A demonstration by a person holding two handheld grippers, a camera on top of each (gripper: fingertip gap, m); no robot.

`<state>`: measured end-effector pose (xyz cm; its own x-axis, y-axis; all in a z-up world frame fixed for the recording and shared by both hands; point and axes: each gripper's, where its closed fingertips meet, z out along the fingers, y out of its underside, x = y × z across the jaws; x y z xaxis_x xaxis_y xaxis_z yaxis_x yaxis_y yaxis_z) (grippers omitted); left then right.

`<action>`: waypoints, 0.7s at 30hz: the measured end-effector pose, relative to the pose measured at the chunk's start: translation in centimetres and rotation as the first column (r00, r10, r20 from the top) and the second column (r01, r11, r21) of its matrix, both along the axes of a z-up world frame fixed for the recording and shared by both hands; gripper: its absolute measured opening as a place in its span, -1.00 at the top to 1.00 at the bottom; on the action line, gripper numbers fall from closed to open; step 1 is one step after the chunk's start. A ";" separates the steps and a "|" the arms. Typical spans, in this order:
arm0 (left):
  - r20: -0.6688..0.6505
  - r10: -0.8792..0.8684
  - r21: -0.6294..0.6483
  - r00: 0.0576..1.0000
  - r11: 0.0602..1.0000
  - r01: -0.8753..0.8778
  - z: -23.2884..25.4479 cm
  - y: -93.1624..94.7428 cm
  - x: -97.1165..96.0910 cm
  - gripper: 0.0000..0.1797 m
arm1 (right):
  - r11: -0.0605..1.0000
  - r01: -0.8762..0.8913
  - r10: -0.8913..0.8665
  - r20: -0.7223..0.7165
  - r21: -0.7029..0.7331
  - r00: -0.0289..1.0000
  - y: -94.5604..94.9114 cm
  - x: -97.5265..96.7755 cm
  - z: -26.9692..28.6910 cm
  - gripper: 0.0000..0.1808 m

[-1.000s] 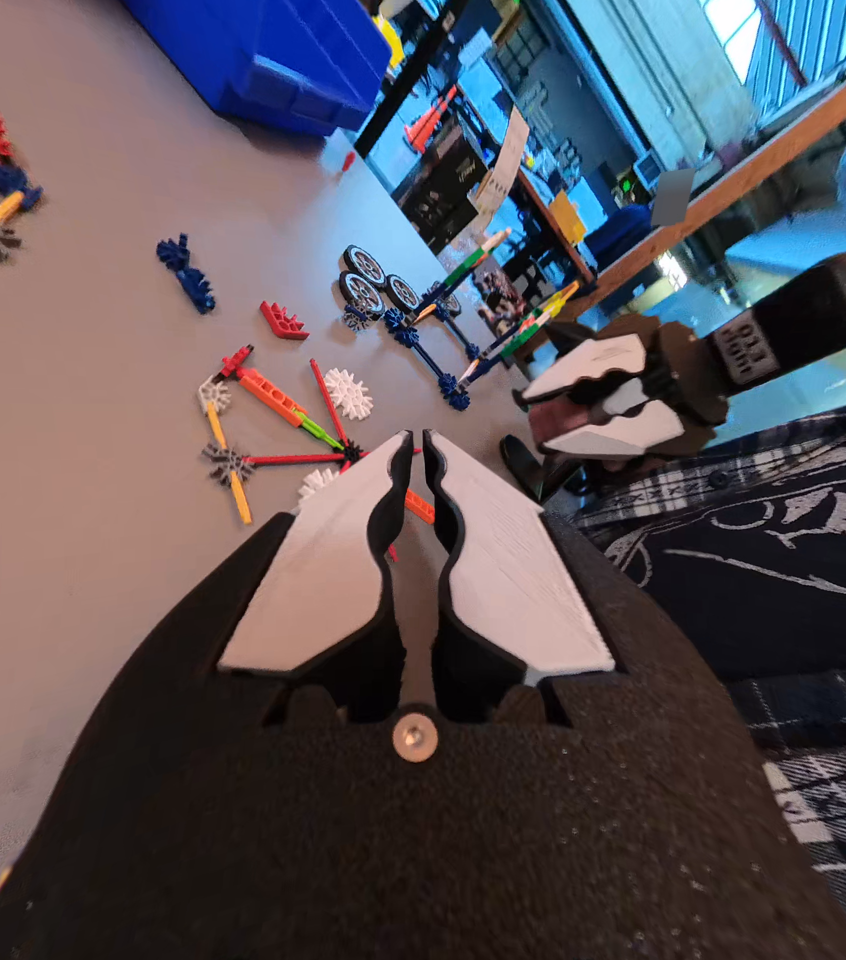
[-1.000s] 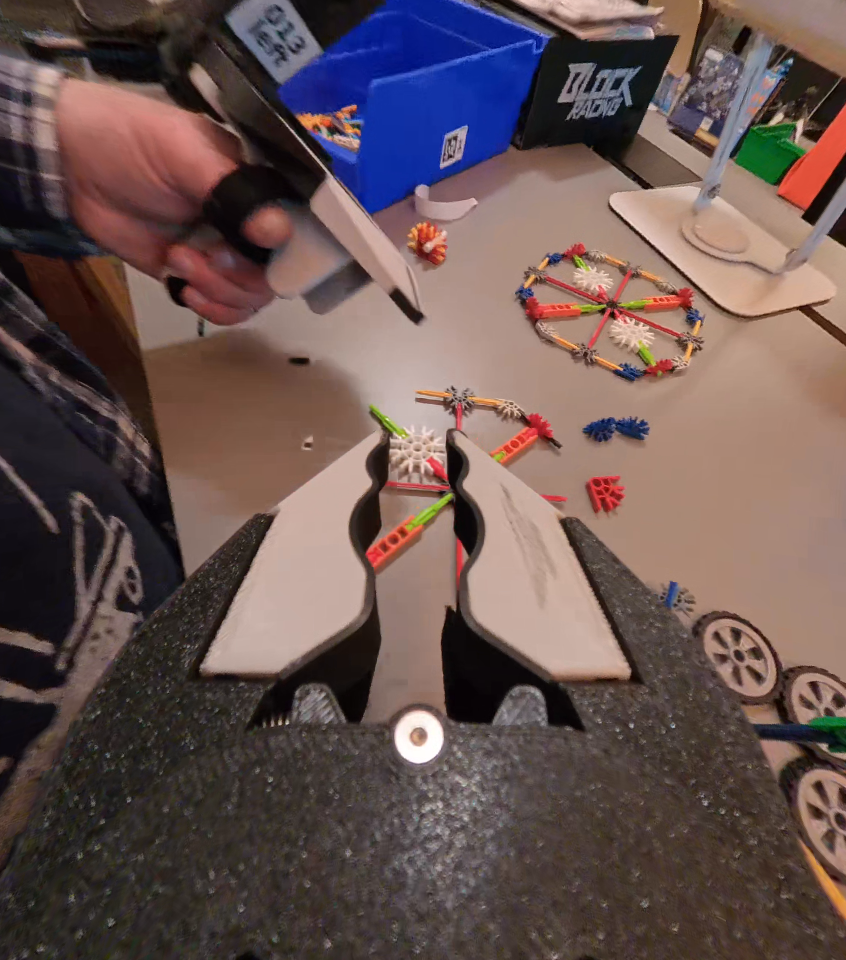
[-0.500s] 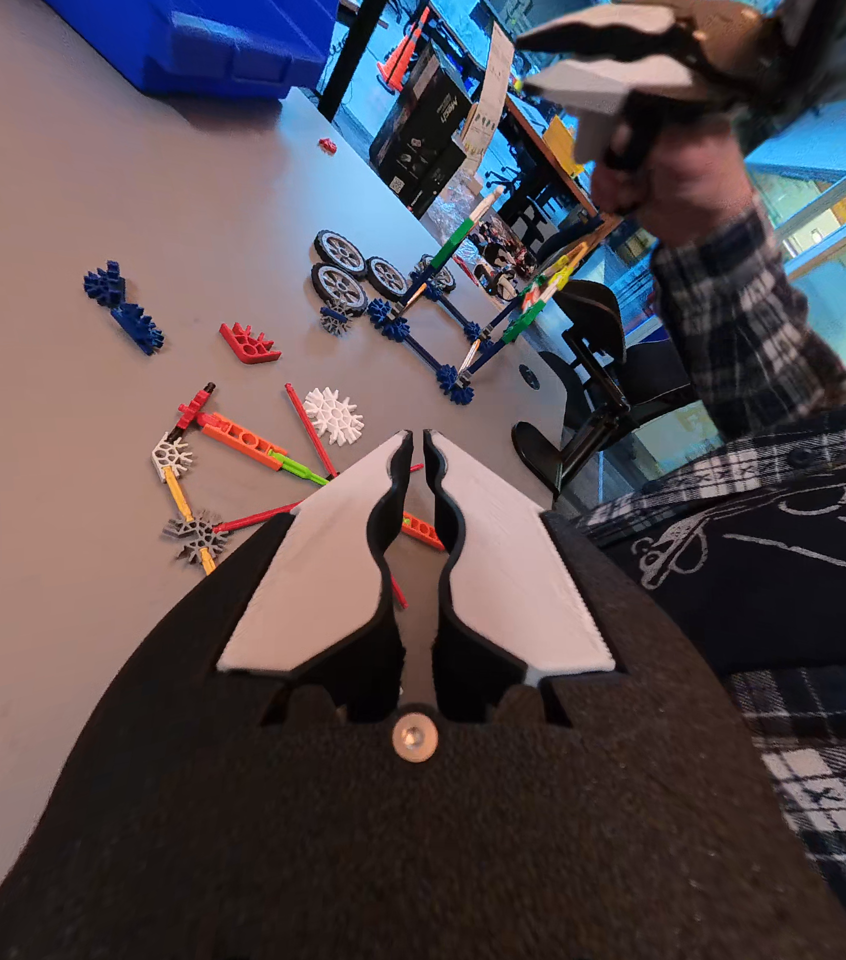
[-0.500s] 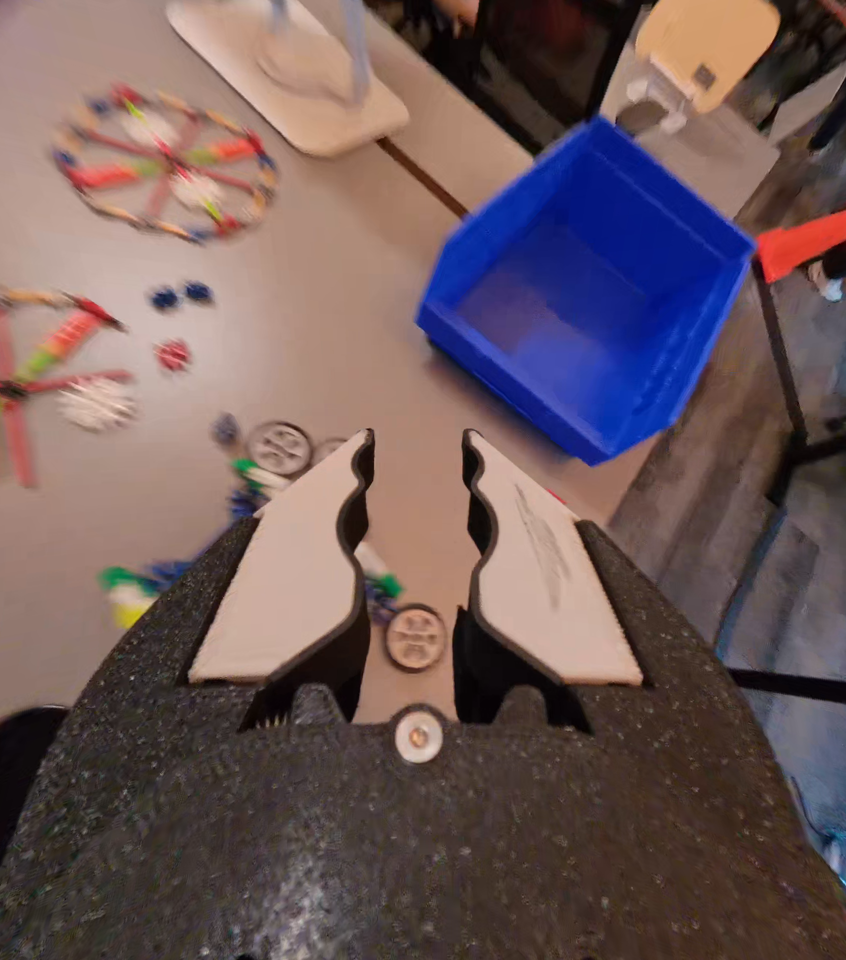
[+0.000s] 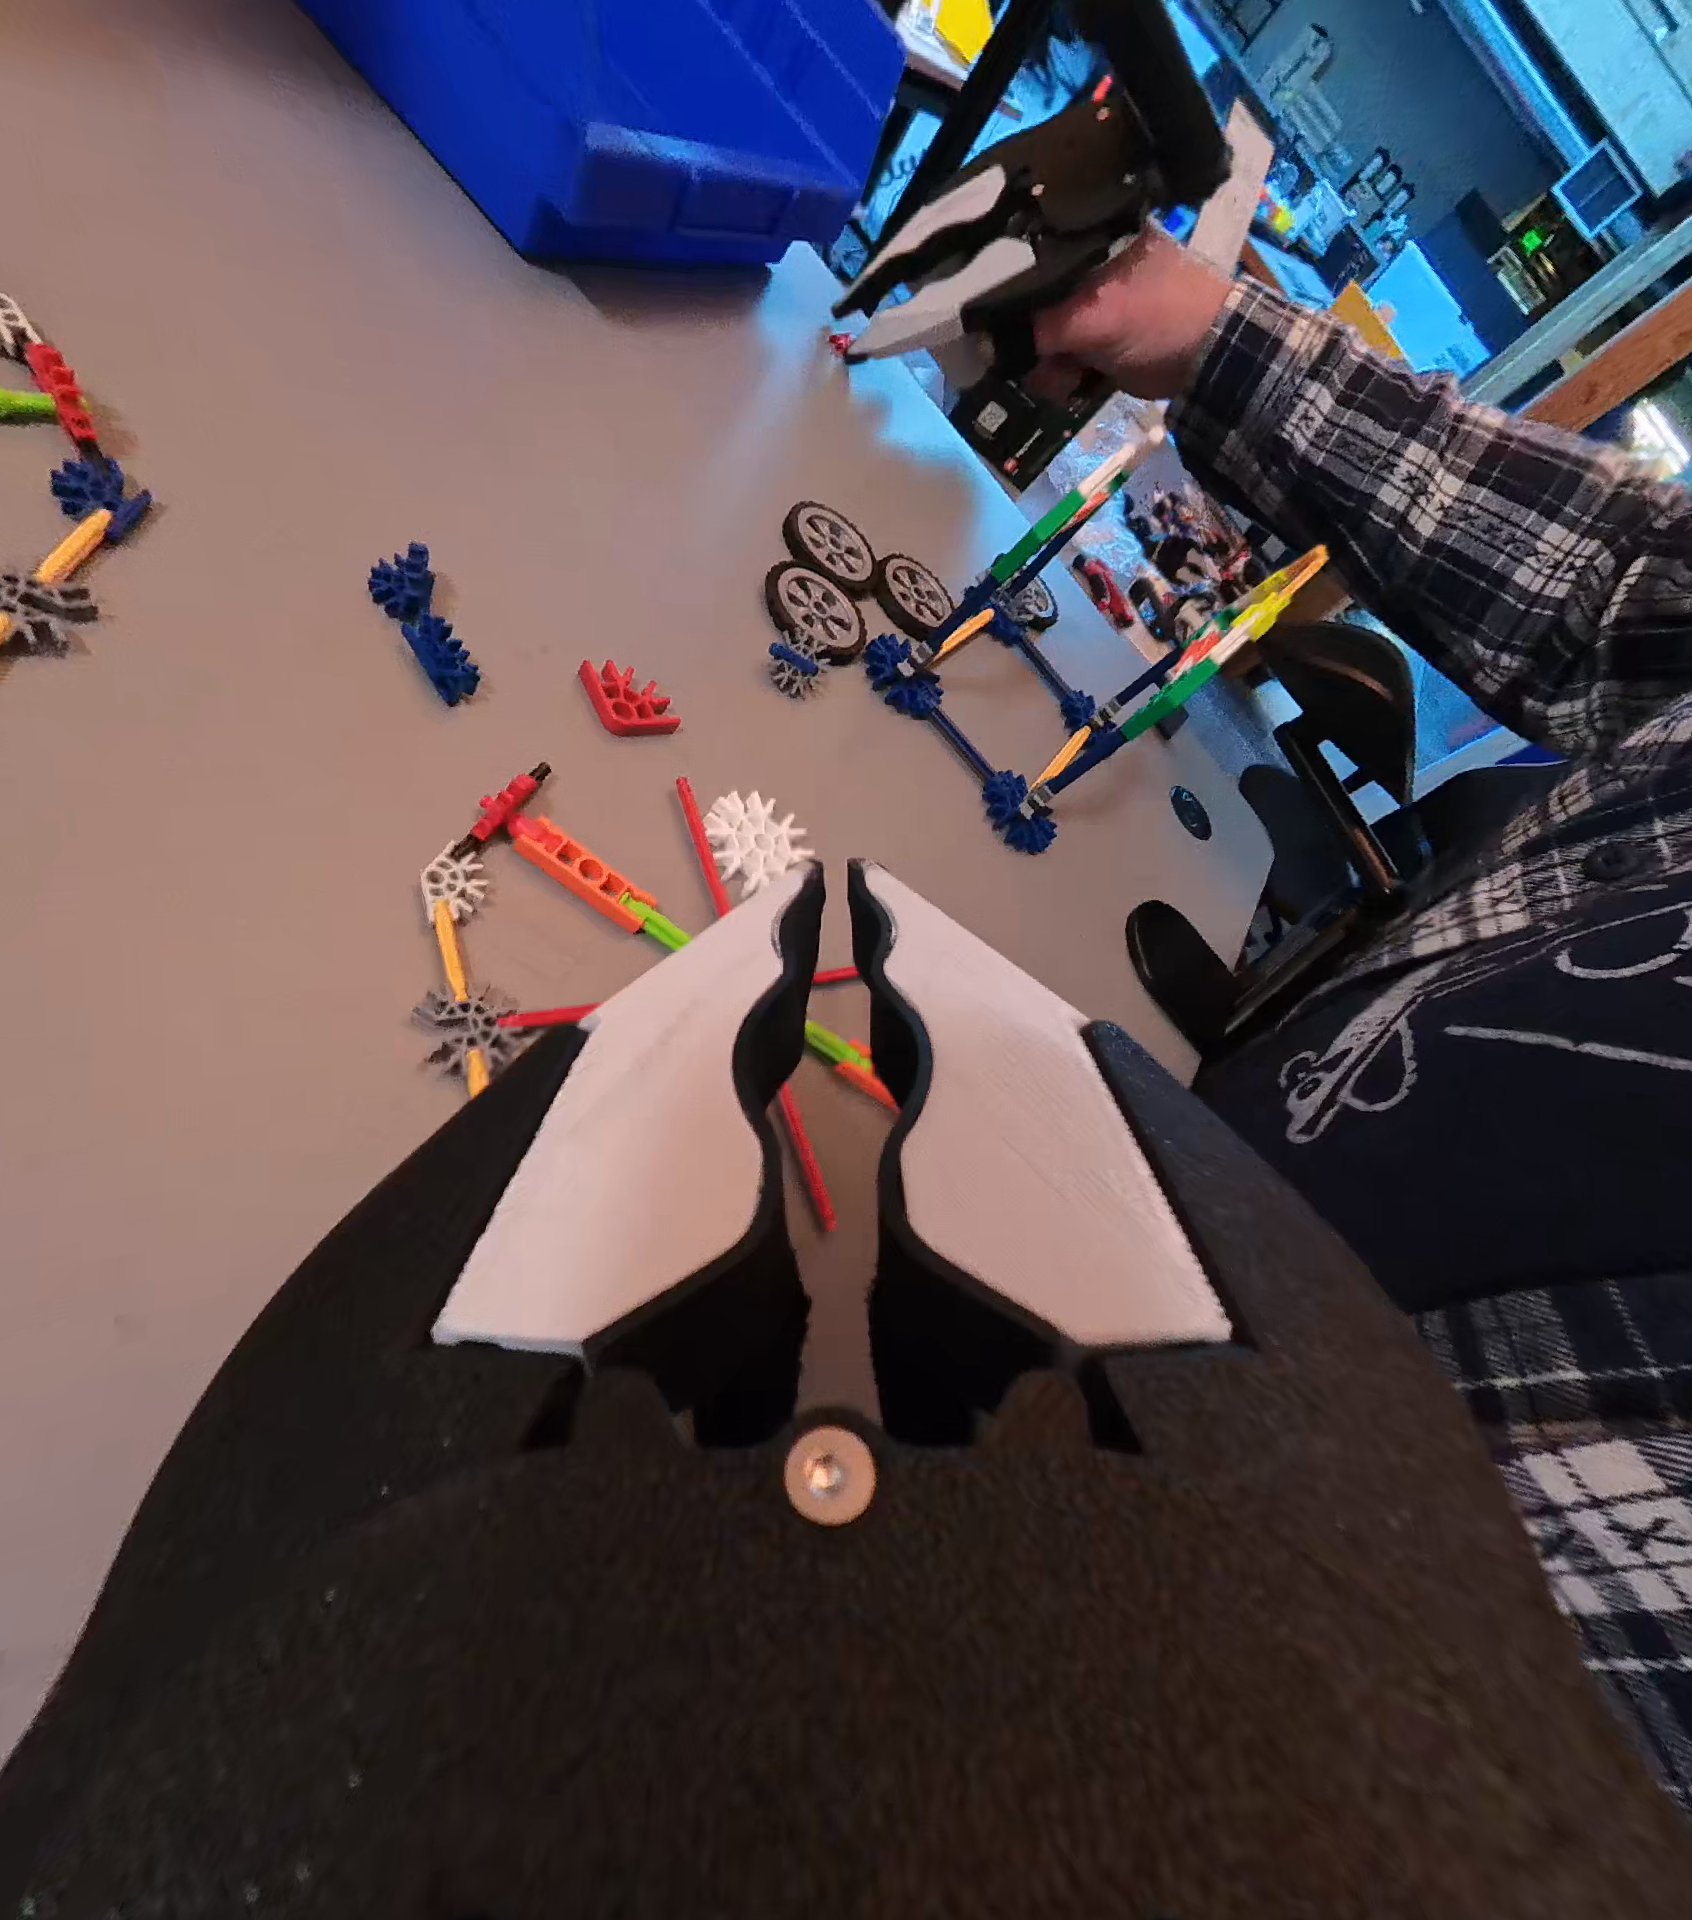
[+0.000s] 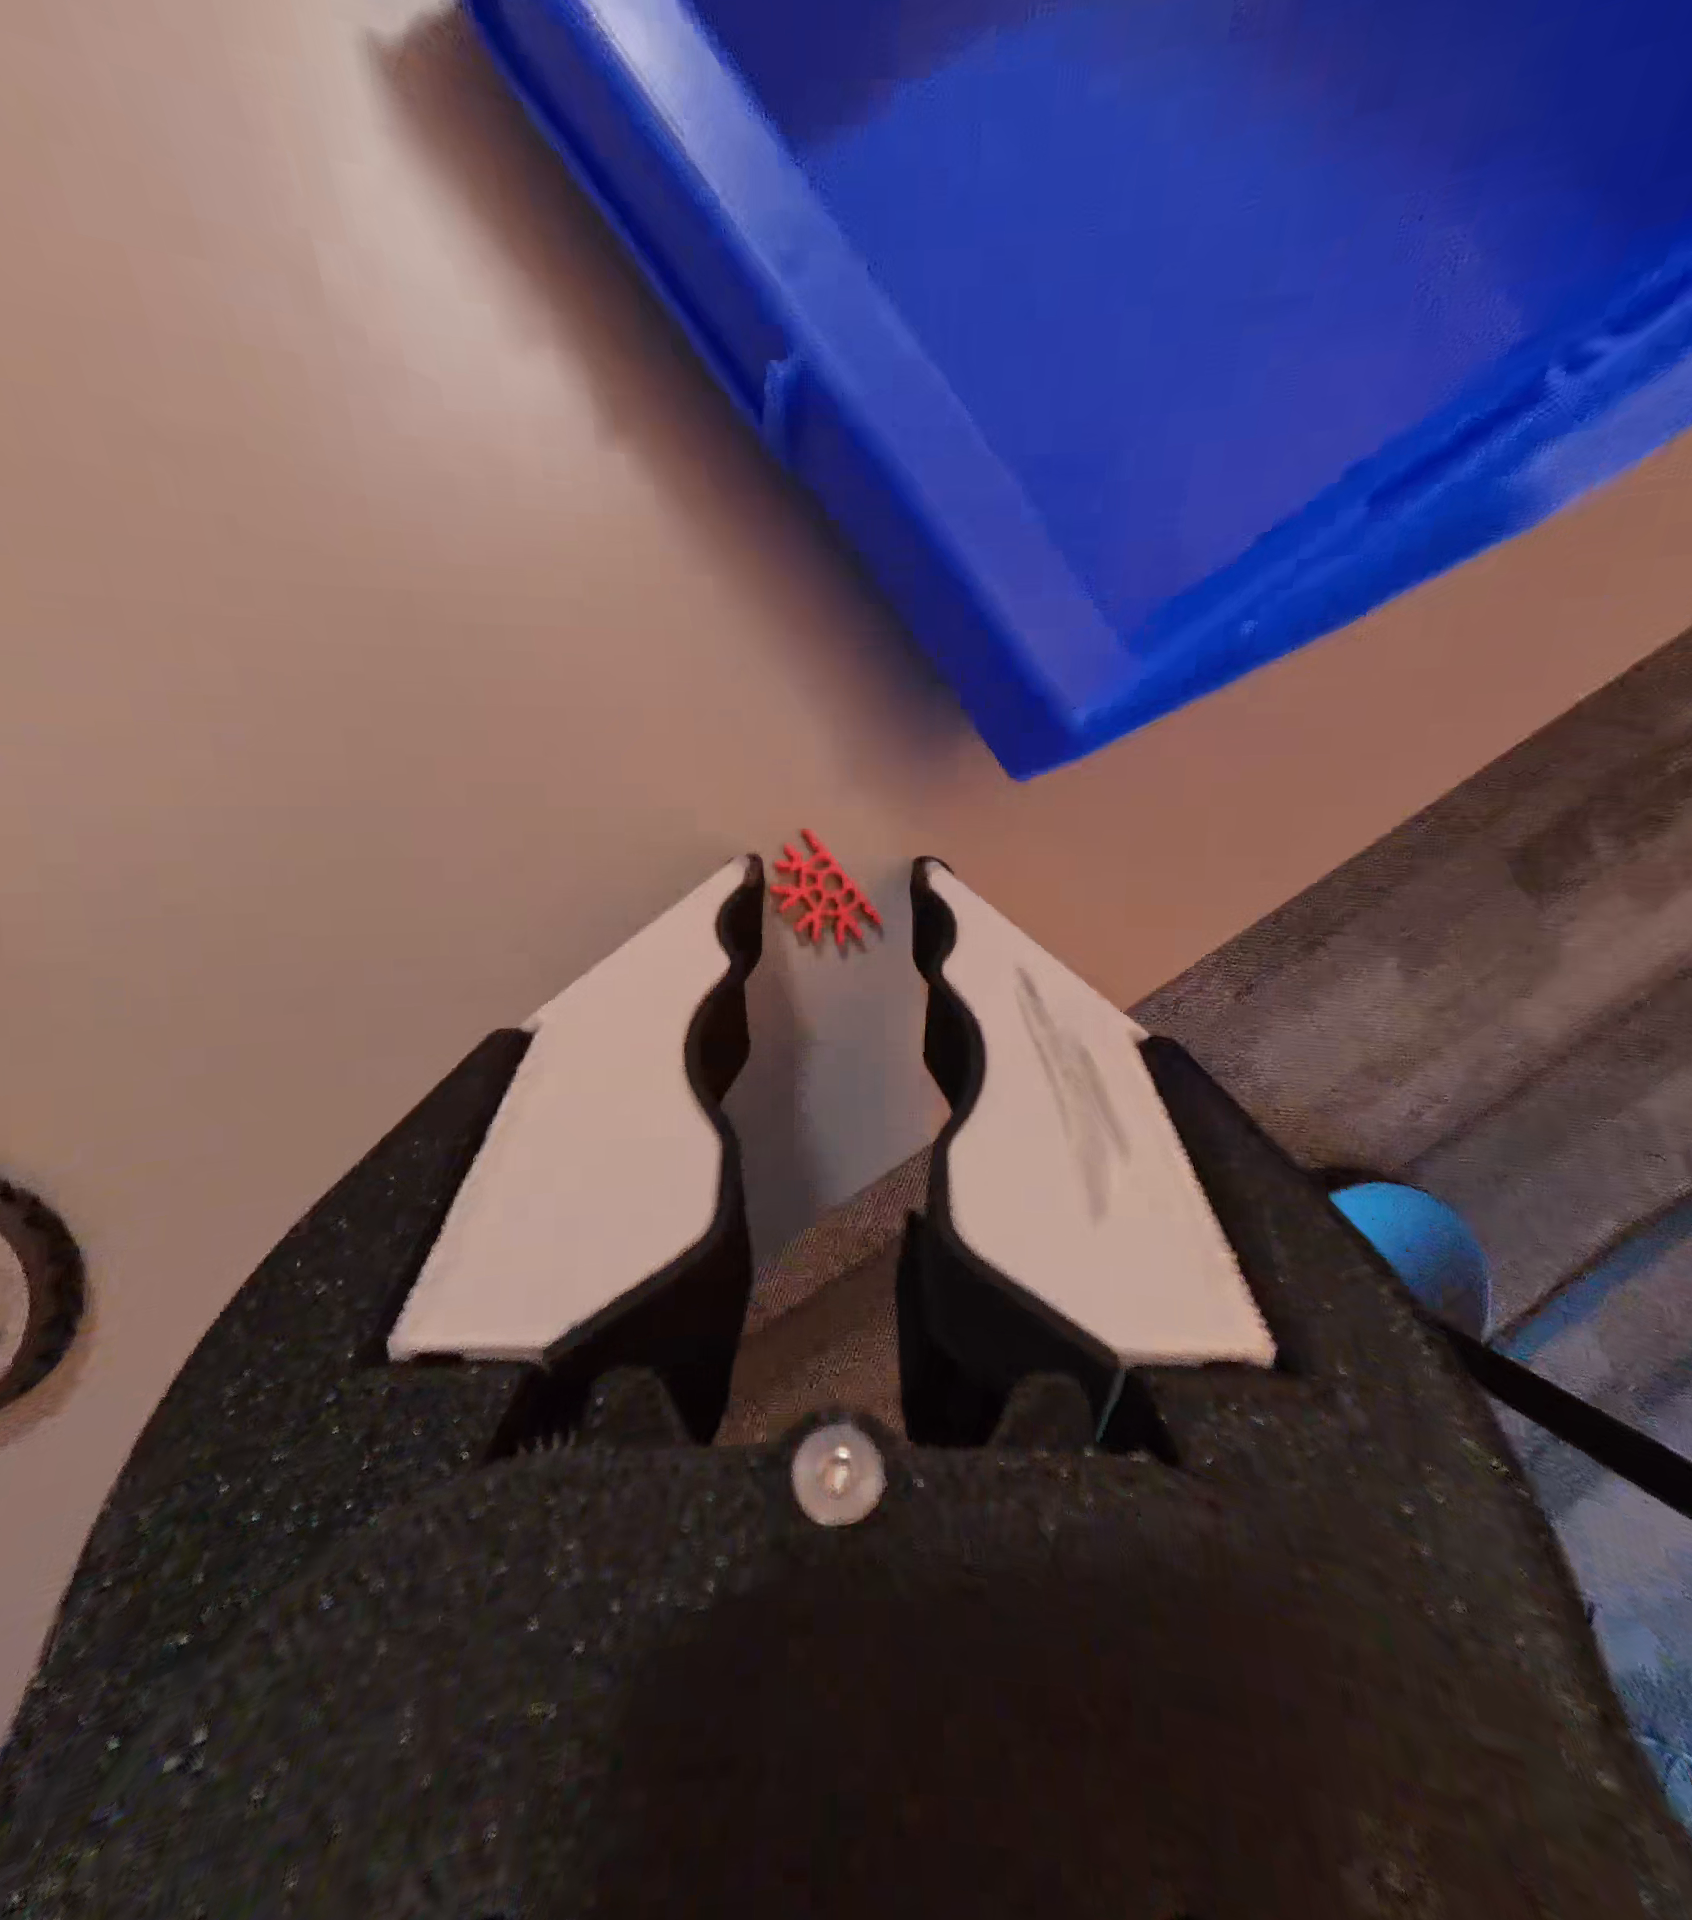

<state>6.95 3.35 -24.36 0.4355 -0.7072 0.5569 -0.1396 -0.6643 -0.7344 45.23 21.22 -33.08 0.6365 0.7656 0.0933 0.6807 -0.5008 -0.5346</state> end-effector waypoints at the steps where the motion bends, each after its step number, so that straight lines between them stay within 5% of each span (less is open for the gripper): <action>1: 0.003 -0.001 0.006 1.000 1.000 0.001 0.3 0.0 0.4 0.97 | 1.000 -0.023 0.023 -0.009 -0.002 1.000 -0.1 0.0 0.0 0.73; 12: -0.060 -0.020 0.120 0.998 0.992 0.027 1.8 0.2 4.2 0.95 | 1.000 -0.029 0.026 -0.187 -0.012 0.982 -1.6 -1.0 1.2 0.87; 21: -0.179 0.079 0.412 0.981 0.911 0.001 4.3 0.6 4.5 0.85 | 0.980 -0.114 0.175 -0.442 0.162 0.880 -10.2 -11.2 17.5 0.87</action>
